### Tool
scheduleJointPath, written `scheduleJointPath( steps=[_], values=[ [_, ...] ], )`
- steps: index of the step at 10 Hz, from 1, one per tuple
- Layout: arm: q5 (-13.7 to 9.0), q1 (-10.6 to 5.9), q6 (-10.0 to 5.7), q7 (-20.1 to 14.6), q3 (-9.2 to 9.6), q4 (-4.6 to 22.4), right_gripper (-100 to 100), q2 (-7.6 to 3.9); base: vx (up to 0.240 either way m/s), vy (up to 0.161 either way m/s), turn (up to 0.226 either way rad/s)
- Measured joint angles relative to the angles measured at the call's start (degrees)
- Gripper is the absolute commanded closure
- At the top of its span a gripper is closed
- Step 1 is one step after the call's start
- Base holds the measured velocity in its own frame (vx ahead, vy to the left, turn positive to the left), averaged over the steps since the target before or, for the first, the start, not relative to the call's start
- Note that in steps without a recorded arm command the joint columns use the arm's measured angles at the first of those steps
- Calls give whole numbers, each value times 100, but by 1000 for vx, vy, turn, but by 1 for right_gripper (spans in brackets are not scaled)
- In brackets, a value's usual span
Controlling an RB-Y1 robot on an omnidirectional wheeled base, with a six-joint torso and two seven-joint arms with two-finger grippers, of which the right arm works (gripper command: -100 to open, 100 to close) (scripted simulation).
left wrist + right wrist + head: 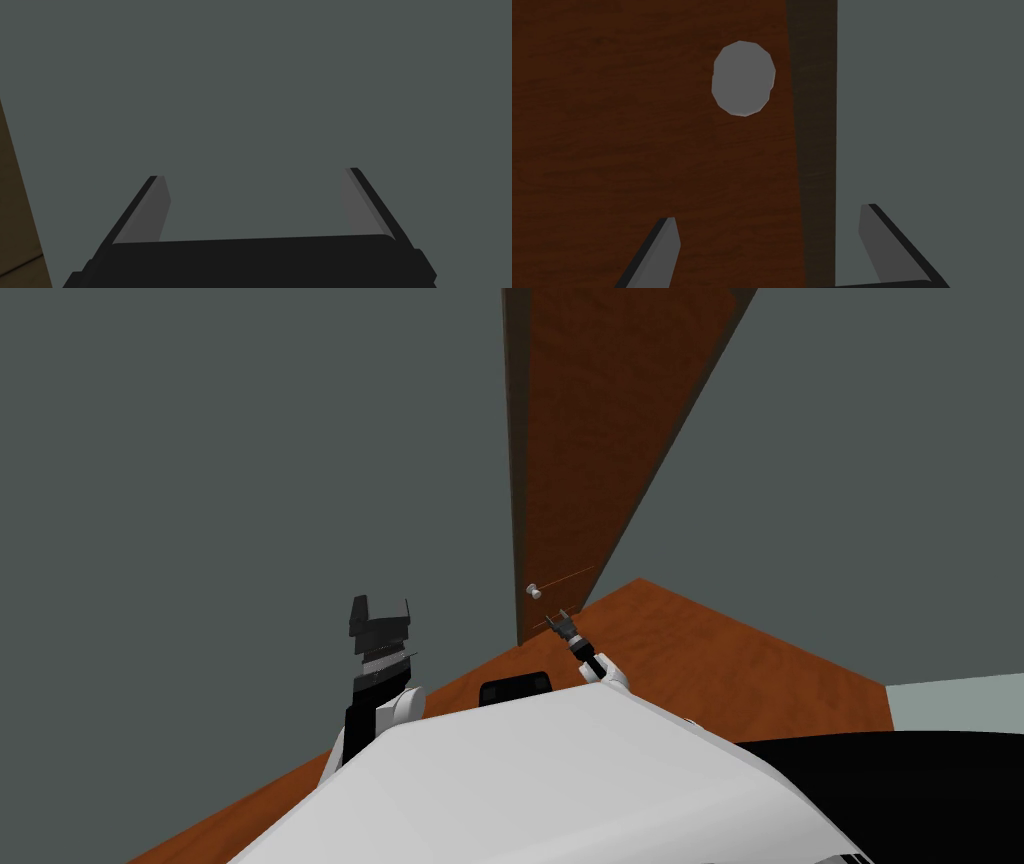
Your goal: Pull the door open
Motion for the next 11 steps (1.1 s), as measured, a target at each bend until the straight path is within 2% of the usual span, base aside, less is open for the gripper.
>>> scheduleJointPath(
  steps=[2, 5, 6, 7, 8, 11],
  values=[
    [69, -89, -84, 180, -18, 300, -100, -30, 89, -22, 13],
    [162, -162, -93, 353, -20, 516, -100, -65, 54, -19, 5],
    [163, -167, -98, 361, -21, 526, -100, -67, 66, 96, 255],
    [111, -154, -127, 351, -88, 590, -100, -125, 145, 186, 287],
    [34, -193, -236, 358, -189, 799, -100, -216, 164, 151, 142],
    [-118, -41, -396, 366, -386, 911, -100, -332, 148, 78, 164]
  ],
)
